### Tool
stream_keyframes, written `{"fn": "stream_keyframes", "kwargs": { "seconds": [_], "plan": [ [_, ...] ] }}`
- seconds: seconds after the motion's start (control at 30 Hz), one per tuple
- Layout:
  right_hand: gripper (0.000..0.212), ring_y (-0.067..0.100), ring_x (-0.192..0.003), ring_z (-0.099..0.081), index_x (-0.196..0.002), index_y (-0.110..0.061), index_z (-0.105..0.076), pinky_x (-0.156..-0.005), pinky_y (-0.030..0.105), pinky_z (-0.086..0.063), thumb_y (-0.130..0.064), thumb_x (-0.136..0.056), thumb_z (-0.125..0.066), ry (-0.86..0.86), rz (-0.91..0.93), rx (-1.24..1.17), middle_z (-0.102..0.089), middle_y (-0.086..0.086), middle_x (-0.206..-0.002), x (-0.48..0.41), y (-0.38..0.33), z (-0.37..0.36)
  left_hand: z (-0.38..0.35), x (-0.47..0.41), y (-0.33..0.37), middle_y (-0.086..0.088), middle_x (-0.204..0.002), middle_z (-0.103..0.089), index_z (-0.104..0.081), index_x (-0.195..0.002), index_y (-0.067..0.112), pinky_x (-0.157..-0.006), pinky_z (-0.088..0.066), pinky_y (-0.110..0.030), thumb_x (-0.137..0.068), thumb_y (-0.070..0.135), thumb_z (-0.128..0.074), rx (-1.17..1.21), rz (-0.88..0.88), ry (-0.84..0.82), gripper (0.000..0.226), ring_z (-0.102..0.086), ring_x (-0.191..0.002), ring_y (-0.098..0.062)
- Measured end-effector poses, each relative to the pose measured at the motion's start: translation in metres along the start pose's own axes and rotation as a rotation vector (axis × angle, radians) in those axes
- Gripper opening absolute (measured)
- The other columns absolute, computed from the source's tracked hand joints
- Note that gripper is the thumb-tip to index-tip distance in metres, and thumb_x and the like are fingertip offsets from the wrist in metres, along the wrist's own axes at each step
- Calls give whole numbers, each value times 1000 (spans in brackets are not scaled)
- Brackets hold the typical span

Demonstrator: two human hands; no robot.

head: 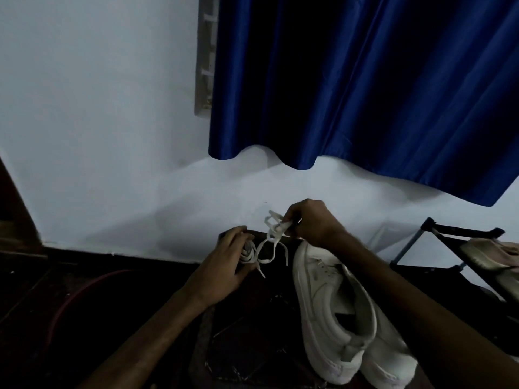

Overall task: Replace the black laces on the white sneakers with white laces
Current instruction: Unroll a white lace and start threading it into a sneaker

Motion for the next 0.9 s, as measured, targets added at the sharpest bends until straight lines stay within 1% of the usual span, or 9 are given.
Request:
{"fn": "stream_keyframes", "kwargs": {
  "seconds": [0.2,0.33,0.4,0.5,0.6,0.67,0.73,0.77,0.9],
  "plan": [
    [19,16,-66,-72,-85,-11,-73,-64,25,-58,4,-73,-77,130,13,-192,-75,8,-76,24,-14,68,1,-1,3,11,-154,-28,-44,-141,21,-102,-37,-14,-92,28,-67,10,1,40,54,-43,-130,-1],
    [18,-1,-52,-65,-92,-4,-72,-55,11,-52,7,-78,-74,201,31,-264,-70,1,-70,46,-24,118,8,1,14,20,-151,-29,-43,-138,31,-110,-40,-31,-91,20,-67,23,8,57,54,-36,-134,5],
    [17,6,-60,-70,-93,-4,-72,-60,15,-56,3,-78,-76,227,69,-244,-73,6,-75,57,-31,141,21,-6,35,23,-146,-37,-40,-136,41,-109,-41,-31,-89,17,-71,165,65,155,61,-40,-132,4],
    [15,16,-65,-73,-94,-2,-71,-63,21,-59,-3,-81,-77,215,105,-329,-74,12,-77,70,-42,160,44,-35,95,24,-139,-44,-39,-142,33,-102,-40,-20,-81,31,-76,463,142,224,71,-43,-127,7],
    [21,18,-62,-72,-102,-2,-67,-60,22,-59,-4,-83,-74,191,118,-430,-74,15,-76,81,-54,165,56,-70,152,10,-129,-60,-42,-139,23,-97,-46,-22,-83,25,-78,646,160,62,67,-58,-116,-3],
    [26,18,-58,-71,-108,-5,-62,-57,26,-60,-3,-84,-73,219,73,-480,-73,16,-74,84,-54,166,62,-80,170,-10,-100,-72,-49,-129,4,-79,-56,-29,-90,11,-69,764,186,-37,44,-70,-87,-18],
    [25,16,-55,-69,-106,-6,-60,-55,27,-59,-3,-85,-72,268,4,-472,-72,13,-72,87,-45,171,73,-72,174,-9,-70,-65,-58,-119,-8,-58,-53,-30,-98,8,-56,792,224,-114,27,-63,-61,-18],
    [23,17,-56,-69,-106,-6,-60,-56,30,-60,-4,-86,-71,291,-38,-459,-72,13,-73,88,-38,173,81,-65,171,-3,-64,-60,-64,-114,-4,-52,-48,-27,-101,15,-53,726,262,-143,26,-56,-55,-13],
    [24,19,-59,-68,-117,-2,-53,-57,32,-57,-4,-94,-61,348,-250,-699,-73,20,-82,94,-1,177,116,-47,156,6,-59,-42,-73,-104,13,-46,-27,-22,-102,27,-51,469,414,-236,26,-31,-50,-7]
  ]
}}
Point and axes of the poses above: each hand's wrist, its own x-axis away from the middle knuckle, its own z-axis out of the back of the hand, y = z × x, the point moved 1 cm from there along -x, towards the middle knuckle
